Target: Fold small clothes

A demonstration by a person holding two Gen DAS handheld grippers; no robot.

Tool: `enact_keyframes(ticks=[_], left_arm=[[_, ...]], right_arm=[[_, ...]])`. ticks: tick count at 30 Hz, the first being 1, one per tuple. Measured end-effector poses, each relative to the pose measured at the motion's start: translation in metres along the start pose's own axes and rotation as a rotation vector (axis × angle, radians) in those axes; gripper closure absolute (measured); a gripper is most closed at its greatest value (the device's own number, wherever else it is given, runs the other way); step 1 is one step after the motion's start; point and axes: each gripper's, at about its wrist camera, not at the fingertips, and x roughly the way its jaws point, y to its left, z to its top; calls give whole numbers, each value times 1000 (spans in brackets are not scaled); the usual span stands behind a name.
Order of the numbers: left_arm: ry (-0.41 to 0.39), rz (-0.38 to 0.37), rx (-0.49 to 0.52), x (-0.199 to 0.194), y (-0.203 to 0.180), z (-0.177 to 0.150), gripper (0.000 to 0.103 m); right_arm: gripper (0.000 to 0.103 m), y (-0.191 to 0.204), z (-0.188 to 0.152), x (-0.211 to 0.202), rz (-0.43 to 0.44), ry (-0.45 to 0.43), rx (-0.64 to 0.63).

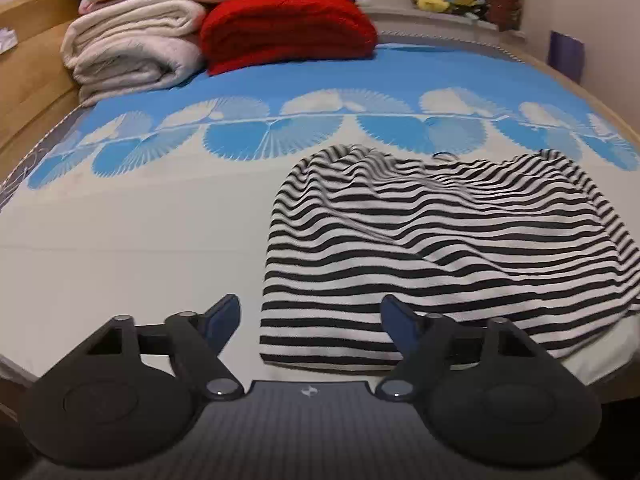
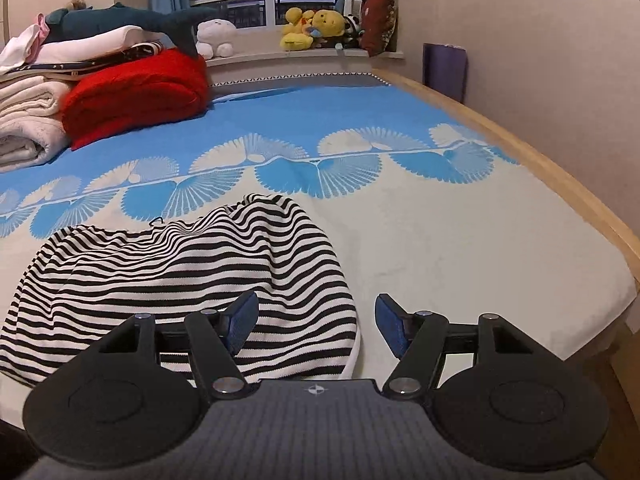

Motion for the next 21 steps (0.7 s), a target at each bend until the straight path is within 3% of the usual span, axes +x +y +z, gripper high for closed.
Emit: enact_keyframes(ticks=[10,16,18,21], left_arm=[[40,31,20,17,-1,-4,37],[75,18,-51,23,6,-2,44],[85,25,-45,25,6,-3,49],[98,31,-45,27,8,-5,49]], right_arm=[[37,2,0,6,0,4,-18],[37,7,-1,7,-6,3,-52],[37,8,-1,6,-8,2,-57],[37,9,-1,7,-15,2,-62]])
